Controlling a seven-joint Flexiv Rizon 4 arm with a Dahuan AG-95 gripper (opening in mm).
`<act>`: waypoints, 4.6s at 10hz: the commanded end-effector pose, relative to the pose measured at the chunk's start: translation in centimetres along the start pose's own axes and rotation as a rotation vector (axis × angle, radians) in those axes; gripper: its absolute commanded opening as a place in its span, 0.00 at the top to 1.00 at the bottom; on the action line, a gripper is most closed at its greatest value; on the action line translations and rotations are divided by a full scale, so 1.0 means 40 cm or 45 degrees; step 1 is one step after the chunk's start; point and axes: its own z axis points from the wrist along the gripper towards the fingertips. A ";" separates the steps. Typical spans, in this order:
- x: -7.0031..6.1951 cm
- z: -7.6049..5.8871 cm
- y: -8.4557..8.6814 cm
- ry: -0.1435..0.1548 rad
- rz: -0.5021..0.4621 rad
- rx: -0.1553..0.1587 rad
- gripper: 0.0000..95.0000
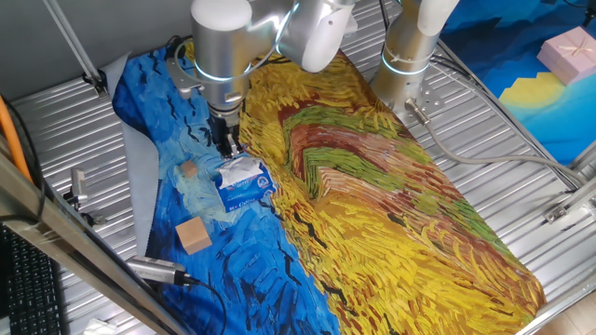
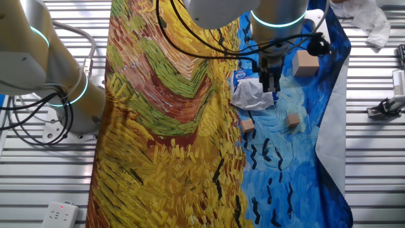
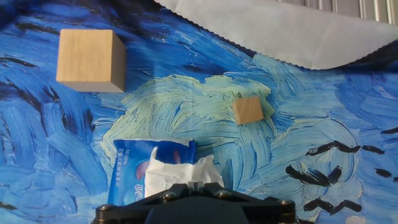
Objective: Pull out a napkin
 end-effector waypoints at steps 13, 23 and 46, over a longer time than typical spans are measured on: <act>0.022 -0.001 0.001 0.022 0.016 0.079 1.00; 0.017 0.001 0.001 0.003 0.142 -0.016 1.00; -0.011 0.050 0.031 -0.037 0.210 -0.012 1.00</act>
